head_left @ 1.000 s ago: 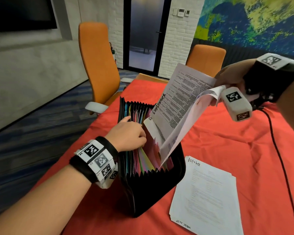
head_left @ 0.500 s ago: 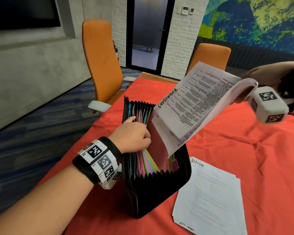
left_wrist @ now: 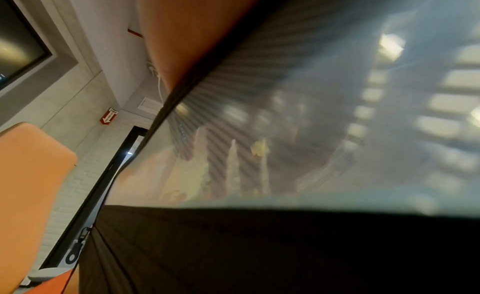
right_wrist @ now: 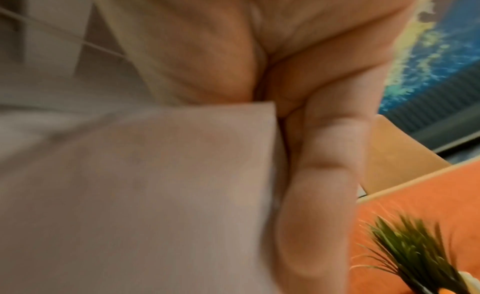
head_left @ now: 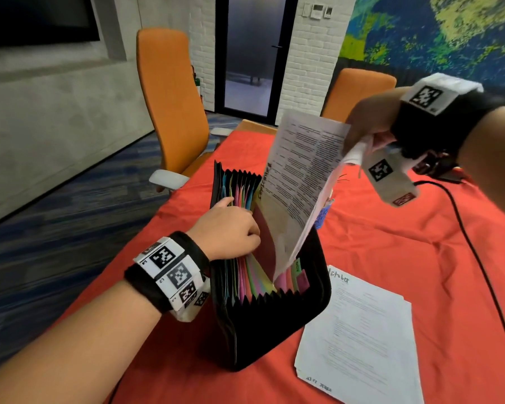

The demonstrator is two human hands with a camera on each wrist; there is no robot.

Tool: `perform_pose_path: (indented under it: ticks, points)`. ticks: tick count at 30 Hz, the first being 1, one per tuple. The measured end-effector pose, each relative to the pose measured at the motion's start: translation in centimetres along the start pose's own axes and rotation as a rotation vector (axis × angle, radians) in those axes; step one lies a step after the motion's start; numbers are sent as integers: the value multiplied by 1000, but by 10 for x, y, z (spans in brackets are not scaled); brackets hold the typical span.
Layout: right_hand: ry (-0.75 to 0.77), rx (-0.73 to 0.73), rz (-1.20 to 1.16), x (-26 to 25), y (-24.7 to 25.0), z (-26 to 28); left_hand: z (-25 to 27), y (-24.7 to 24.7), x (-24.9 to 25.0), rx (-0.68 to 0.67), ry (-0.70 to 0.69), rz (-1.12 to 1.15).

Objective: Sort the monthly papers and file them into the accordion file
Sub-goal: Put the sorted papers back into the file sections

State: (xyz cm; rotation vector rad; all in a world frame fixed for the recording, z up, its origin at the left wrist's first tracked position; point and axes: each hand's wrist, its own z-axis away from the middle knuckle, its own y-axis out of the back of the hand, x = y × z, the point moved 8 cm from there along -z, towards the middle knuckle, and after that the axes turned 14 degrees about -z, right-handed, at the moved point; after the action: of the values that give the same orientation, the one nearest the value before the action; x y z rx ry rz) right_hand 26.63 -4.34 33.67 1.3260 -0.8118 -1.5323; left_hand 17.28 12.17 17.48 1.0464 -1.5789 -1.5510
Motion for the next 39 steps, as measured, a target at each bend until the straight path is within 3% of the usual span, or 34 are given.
perform_pose_path:
  ticks: [10,13,16,20,27,31,35,37,39]
  points:
    - [290,47,314,-43,-81,30,5,1,-6,-13,15,44]
    - [283,-103,267,-31,-132,34,2,1,-3,-20,10,15]
    - [212,-311,17,-12,-176,37,-1,2,-1,11,1,-9]
    - [200,-236,-53,3,-171,30,0,7,-1,92,12,19]
    - [58,-324,-123,9,-179,26,0,11,2,140,18,1]
    - [227,-205,-15,0,-171,34,3,8,-2,132,26,-9]
    - [408,-293,244,-4,-203,58,2,8,-2,122,16,5]
    - [424,-299,173,3,-203,58,3,8,0,105,5,0]
    - [415,-215,-136,16,-169,53,4,6,2,75,-4,-47]
